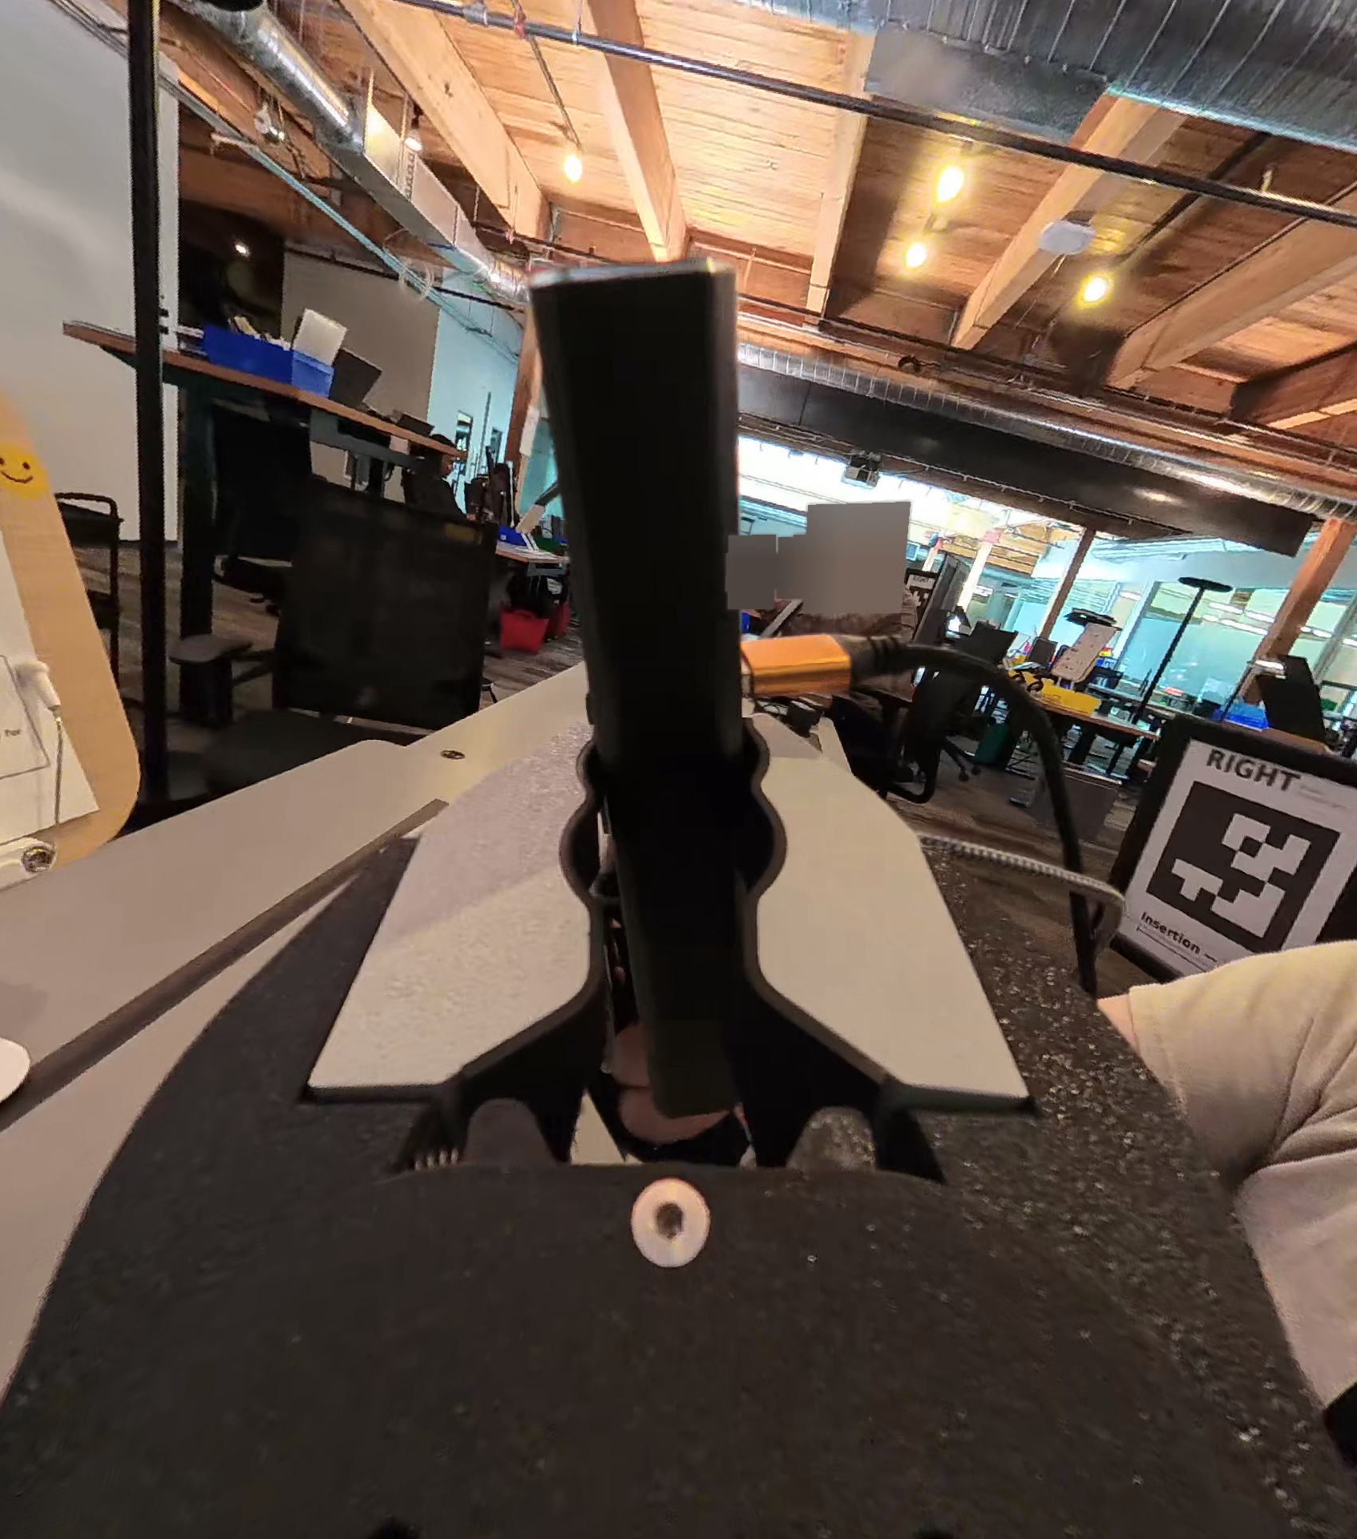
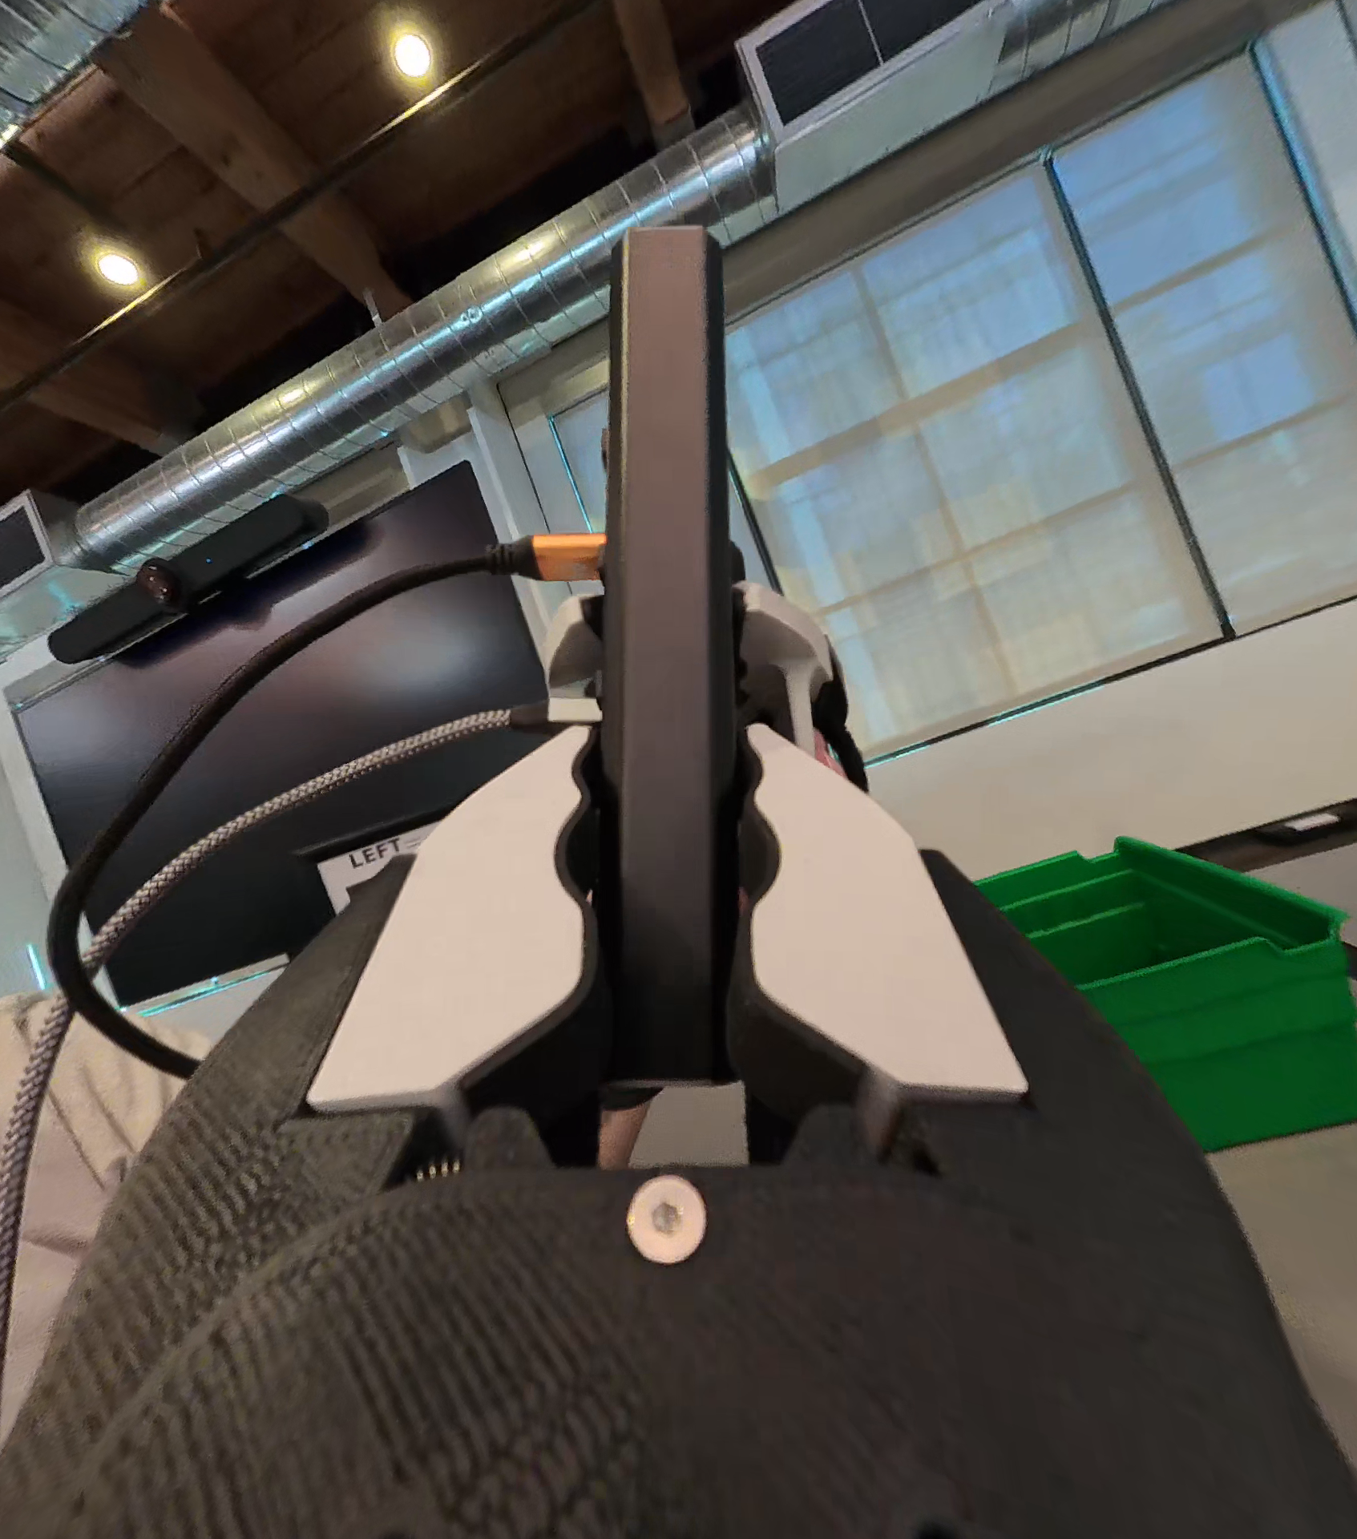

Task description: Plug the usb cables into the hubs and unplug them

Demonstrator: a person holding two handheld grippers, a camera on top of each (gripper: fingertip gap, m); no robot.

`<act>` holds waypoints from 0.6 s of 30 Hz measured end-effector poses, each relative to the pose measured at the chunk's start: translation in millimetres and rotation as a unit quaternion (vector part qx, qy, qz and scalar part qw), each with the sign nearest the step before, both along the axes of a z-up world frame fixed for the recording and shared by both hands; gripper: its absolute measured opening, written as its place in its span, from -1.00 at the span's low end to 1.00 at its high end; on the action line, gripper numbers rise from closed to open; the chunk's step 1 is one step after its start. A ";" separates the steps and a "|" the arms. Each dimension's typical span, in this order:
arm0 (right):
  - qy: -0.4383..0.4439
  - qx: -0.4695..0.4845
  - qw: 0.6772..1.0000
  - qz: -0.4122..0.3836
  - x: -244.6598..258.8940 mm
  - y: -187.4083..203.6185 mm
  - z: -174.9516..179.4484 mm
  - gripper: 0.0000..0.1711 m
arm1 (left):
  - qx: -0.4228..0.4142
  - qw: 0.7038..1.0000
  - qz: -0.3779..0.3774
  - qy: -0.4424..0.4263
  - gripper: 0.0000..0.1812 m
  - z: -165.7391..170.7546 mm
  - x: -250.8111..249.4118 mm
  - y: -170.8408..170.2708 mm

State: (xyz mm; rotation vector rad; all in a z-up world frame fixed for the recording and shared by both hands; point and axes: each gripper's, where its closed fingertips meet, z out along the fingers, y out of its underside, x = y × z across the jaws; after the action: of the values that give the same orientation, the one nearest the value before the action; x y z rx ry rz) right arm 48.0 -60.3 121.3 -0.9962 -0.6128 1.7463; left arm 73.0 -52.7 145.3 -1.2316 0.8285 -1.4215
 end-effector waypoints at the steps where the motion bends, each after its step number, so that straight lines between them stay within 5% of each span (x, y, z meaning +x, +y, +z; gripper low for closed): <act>1: 0.005 -0.001 1.000 -0.001 1.5 1.6 -0.4 -0.65 | -0.002 1.000 -0.006 0.001 -0.67 0.5 2.6 1.4; 12: -0.038 0.018 0.998 -0.051 6.3 25.2 -19.1 -0.63 | 0.017 0.999 -0.002 0.047 -0.68 -18.2 10.0 20.4; 15: -0.092 0.043 0.982 -0.158 16.5 45.3 -20.2 -0.59 | 0.057 0.994 0.057 0.074 -0.69 -20.3 -1.3 33.8; 18: -0.175 0.095 0.926 -0.320 51.3 68.8 -10.0 -0.56 | 0.105 0.979 0.146 0.095 -0.69 -17.1 -16.8 48.7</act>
State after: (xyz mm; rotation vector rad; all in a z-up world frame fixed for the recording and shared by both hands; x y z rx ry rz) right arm 99.3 8.5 111.3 -1.2110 -0.5789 0.9252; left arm 56.2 -4.0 128.2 -1.2785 0.8627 -0.9681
